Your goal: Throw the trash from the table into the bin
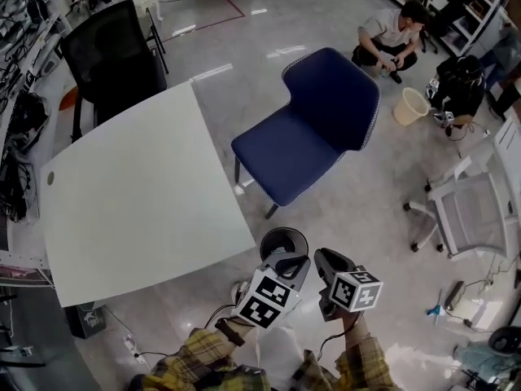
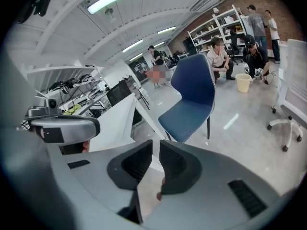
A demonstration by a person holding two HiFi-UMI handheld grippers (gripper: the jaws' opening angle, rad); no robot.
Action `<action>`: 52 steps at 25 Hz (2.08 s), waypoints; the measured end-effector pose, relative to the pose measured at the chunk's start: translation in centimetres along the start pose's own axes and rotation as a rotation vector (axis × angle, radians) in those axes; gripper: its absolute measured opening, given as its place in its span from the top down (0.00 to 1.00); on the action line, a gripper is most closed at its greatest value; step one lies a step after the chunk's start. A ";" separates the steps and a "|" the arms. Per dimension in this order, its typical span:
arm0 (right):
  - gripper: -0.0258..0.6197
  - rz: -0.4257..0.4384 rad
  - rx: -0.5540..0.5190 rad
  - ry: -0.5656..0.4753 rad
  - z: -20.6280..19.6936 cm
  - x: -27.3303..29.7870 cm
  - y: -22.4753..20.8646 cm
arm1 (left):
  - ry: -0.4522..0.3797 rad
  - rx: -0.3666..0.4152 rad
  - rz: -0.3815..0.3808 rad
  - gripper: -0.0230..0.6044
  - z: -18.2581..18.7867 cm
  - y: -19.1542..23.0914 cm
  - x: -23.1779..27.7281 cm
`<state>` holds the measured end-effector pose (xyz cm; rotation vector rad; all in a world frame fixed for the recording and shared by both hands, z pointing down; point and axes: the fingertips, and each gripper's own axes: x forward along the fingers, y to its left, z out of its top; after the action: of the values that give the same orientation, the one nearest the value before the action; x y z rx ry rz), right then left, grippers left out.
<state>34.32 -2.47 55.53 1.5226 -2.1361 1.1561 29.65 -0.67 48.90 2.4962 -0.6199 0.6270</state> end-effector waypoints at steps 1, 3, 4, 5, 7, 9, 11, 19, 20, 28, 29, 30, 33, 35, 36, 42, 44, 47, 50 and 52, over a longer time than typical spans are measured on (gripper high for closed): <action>0.90 0.019 -0.021 -0.009 1.0 -1.0 1.2 | -0.009 0.011 0.012 0.95 1.2 -0.2 -1.0; 0.90 0.062 -0.064 -0.021 2.7 -3.0 3.6 | -0.026 0.031 0.036 0.95 3.4 -0.7 -2.9; 0.90 0.081 -0.086 -0.026 3.4 -4.1 4.9 | -0.035 0.038 0.045 0.95 4.4 -1.0 -4.0; 0.91 0.096 -0.111 -0.034 4.0 -5.1 6.1 | -0.048 0.043 0.052 0.95 5.3 -1.3 -5.1; 0.93 0.127 -0.174 -0.064 5.5 -6.8 8.6 | -0.087 0.052 0.069 0.95 7.2 -2.0 -7.1; 0.94 0.162 -0.240 -0.099 7.0 -8.4 11.0 | -0.132 0.069 0.092 0.95 9.0 -2.5 -9.0; 0.95 0.184 -0.287 -0.117 7.9 -9.8 13.2 | -0.174 0.081 0.119 0.95 10.0 -3.1 -10.9; 0.96 0.351 -0.347 -0.134 8.6 -12.1 21.4 | -0.311 -0.026 0.263 0.95 8.7 -2.7 -18.0; 0.96 0.379 -0.359 -0.128 8.5 -11.8 22.6 | -0.325 -0.048 0.286 0.95 8.3 -2.1 -19.1; 0.96 0.563 -0.528 -0.052 6.7 -7.7 34.6 | -0.426 -0.172 0.471 0.95 4.0 3.9 -29.8; 0.96 0.575 -0.545 -0.049 6.6 -7.1 36.1 | -0.431 -0.178 0.486 0.95 3.6 4.8 -31.0; 0.96 0.583 -0.559 -0.049 6.5 -6.4 37.5 | -0.435 -0.181 0.496 0.95 3.2 5.7 -32.2; 0.96 0.600 -0.577 -0.051 6.2 -3.9 42.0 | -0.444 -0.179 0.511 0.95 2.3 8.8 -35.9; 0.96 0.608 -0.583 -0.057 6.1 -1.8 45.0 | -0.443 -0.171 0.518 0.95 1.9 11.1 -38.3; 0.96 0.611 -0.584 -0.060 6.2 -0.8 46.5 | -0.440 -0.163 0.519 0.95 1.7 12.3 -39.5; 0.96 0.613 -0.558 -0.087 7.6 4.9 54.5 | -0.424 -0.121 0.507 0.95 1.8 19.5 -45.7; 0.96 0.606 -0.536 -0.100 8.0 6.4 56.0 | -0.418 -0.103 0.497 0.95 1.9 21.5 -47.1; 0.96 0.592 -0.518 -0.109 8.2 8.4 57.5 | -0.417 -0.098 0.477 0.95 1.7 23.7 -48.5; 0.96 0.571 -0.508 -0.102 8.0 10.0 58.4 | -0.414 -0.105 0.457 0.95 1.2 25.3 -49.3; 0.96 0.554 -0.503 -0.097 8.1 10.9 58.7 | -0.406 -0.104 0.445 0.95 0.9 26.2 -49.5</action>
<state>-20.34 -8.16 30.98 0.8060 -2.7373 0.5934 -23.03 -6.53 30.85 2.4117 -1.3457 0.2198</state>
